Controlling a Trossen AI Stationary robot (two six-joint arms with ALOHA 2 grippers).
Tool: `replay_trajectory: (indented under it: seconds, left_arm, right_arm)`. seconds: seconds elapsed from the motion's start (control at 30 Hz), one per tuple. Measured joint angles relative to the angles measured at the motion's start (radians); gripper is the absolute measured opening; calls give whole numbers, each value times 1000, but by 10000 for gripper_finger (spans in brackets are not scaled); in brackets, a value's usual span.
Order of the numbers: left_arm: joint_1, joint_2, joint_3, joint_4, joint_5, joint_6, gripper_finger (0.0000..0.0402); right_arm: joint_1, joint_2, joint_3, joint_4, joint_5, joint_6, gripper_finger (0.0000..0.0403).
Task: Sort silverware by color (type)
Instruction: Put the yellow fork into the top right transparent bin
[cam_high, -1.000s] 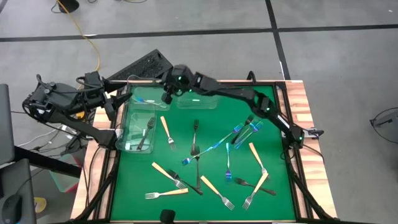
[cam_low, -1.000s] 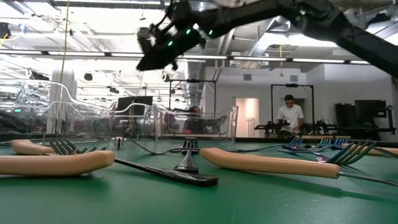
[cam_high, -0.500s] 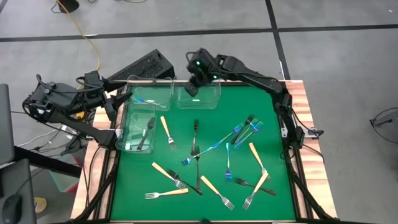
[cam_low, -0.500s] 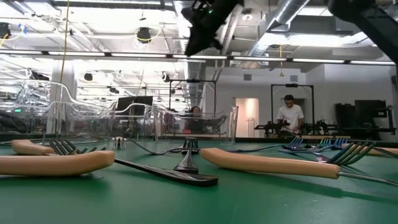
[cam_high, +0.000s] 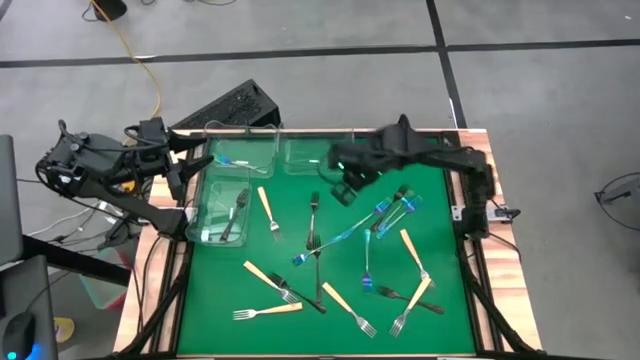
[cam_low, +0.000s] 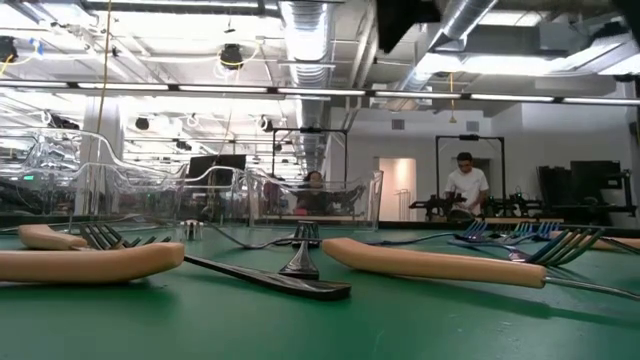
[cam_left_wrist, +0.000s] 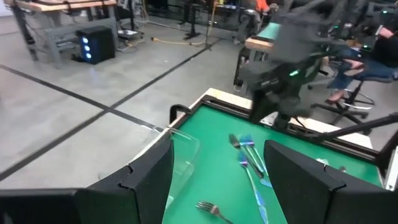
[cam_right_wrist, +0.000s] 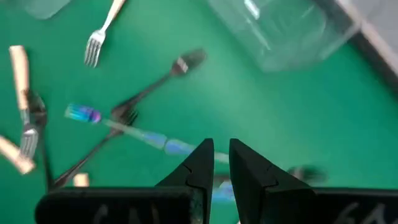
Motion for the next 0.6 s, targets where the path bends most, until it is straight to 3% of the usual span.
replay_trajectory:
  seconds: [0.17, 0.4, 0.6]
  left_arm:
    - [0, -8, 0, -2, 11, -5, 234]
    - [0, -24, 0, 1, 9, -5, 234]
    - [0, -33, 0, 20, 1, 4, 234]
  right_arm:
    - [76, -145, -303, 23, -26, 221, 72]
    - [162, -416, -761, 88, -159, 547, 78]
    - [240, -590, -1035, 200, -258, 714, 144]
